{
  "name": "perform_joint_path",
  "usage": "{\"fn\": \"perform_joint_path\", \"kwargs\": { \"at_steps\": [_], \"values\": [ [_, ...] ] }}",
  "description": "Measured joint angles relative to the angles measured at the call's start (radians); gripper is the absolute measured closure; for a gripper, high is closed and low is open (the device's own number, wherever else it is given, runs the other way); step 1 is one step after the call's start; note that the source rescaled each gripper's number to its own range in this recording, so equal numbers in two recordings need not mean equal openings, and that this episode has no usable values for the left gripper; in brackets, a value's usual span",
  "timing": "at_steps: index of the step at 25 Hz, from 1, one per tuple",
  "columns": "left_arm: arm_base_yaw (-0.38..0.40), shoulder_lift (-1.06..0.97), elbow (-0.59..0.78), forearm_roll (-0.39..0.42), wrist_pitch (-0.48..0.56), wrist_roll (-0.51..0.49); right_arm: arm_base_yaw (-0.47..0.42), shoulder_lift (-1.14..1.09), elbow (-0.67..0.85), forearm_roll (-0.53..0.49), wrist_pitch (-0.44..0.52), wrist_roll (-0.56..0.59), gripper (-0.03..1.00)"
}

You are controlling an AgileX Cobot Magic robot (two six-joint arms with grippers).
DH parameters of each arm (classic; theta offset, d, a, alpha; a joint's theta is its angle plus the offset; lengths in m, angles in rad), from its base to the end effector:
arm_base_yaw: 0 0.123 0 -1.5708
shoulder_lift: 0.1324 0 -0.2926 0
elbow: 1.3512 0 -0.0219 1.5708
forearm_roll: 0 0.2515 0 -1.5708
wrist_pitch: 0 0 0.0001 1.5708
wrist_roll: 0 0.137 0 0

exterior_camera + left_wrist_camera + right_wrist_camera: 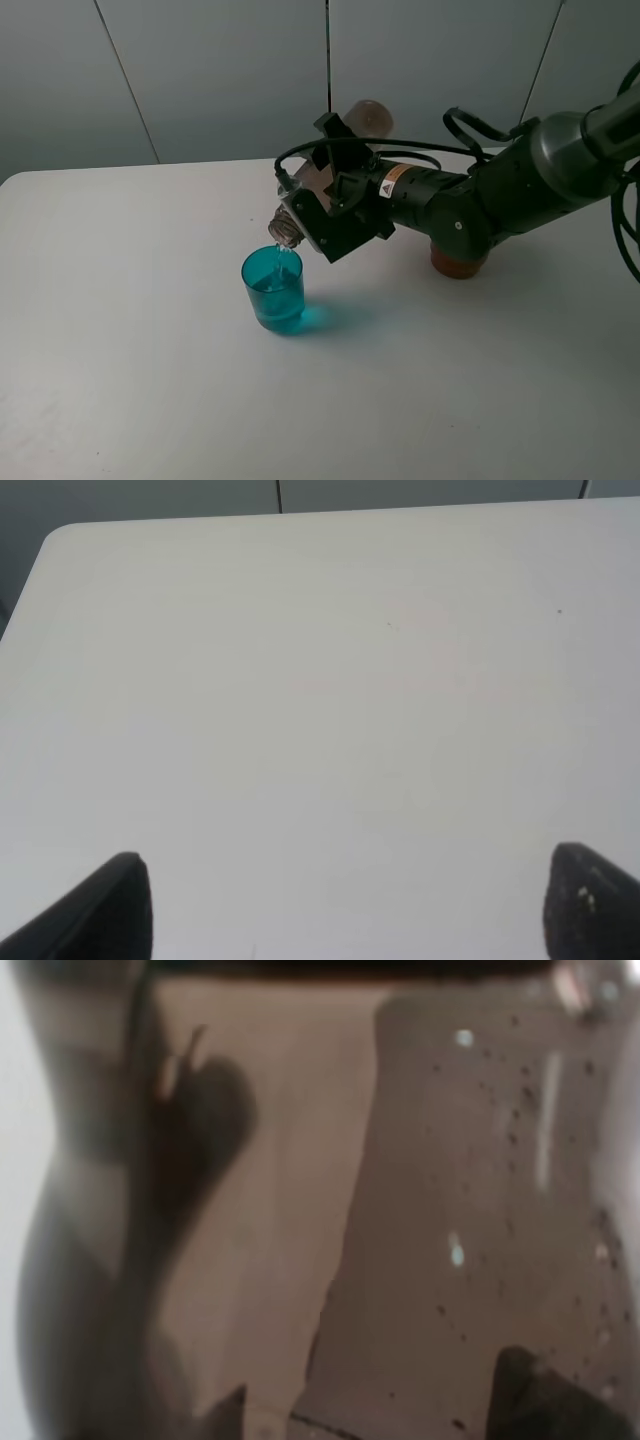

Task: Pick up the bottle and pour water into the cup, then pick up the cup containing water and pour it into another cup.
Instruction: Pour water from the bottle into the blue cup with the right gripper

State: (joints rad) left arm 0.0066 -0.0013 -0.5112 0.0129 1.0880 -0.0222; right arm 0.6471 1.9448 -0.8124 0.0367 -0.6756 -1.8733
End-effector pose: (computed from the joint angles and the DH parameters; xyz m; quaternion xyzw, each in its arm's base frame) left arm 0.0261 0.0017 0.2569 -0.0127 0.8570 0.0024 0.5152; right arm 0.3328 0.2475 0.1227 -0.7798 0.2695 -0.3263 0.4613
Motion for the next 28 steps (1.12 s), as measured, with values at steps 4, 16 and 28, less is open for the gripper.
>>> {"fn": "perform_joint_path", "kwargs": {
  "at_steps": [4,16,28],
  "values": [
    [0.0,0.0,0.0,0.0,0.0,0.0,0.0,0.0,0.0,0.0,0.0,-0.008,0.96],
    [0.0,0.0,0.0,0.0,0.0,0.0,0.0,0.0,0.0,-0.008,-0.007,-0.012,0.96],
    [0.0,0.0,0.0,0.0,0.0,0.0,0.0,0.0,0.0,-0.067,-0.03,-0.016,0.96]
  ]
}}
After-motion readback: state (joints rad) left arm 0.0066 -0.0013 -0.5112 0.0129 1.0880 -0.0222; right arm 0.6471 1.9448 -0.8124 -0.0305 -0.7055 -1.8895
